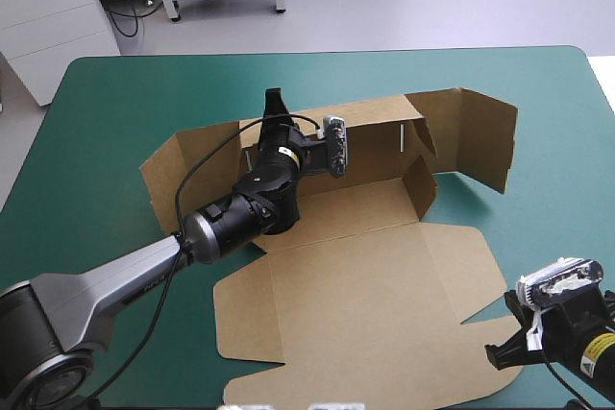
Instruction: Fold the box
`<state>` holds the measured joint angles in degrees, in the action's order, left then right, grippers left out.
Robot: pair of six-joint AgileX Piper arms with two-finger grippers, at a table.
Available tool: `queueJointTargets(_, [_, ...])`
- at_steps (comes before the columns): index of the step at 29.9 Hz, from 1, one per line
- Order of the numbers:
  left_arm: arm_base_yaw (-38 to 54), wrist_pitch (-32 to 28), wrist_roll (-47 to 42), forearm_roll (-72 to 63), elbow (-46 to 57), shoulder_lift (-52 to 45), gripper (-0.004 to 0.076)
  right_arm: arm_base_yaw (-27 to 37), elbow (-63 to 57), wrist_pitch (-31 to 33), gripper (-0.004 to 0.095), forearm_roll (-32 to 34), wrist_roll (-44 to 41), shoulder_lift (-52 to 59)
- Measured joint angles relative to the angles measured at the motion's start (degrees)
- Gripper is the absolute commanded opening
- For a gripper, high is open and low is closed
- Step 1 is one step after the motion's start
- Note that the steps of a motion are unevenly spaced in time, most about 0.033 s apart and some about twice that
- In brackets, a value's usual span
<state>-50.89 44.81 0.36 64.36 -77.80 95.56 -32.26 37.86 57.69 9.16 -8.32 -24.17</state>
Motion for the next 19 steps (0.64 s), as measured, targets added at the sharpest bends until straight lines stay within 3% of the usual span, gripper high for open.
queueJointTargets(13, [-1.2, -5.6, -4.6, 2.5, 7.8, -7.9, -0.0032, 0.0, 0.0, 0.0, -0.0023, 0.1, -0.2, 0.0])
queueJointTargets(19, [-3.4, -6.3, -12.5, 13.2, 15.7, -11.8, -0.0032, 0.0, 0.0, 0.0, -0.0023, 0.1, -0.3, 0.0])
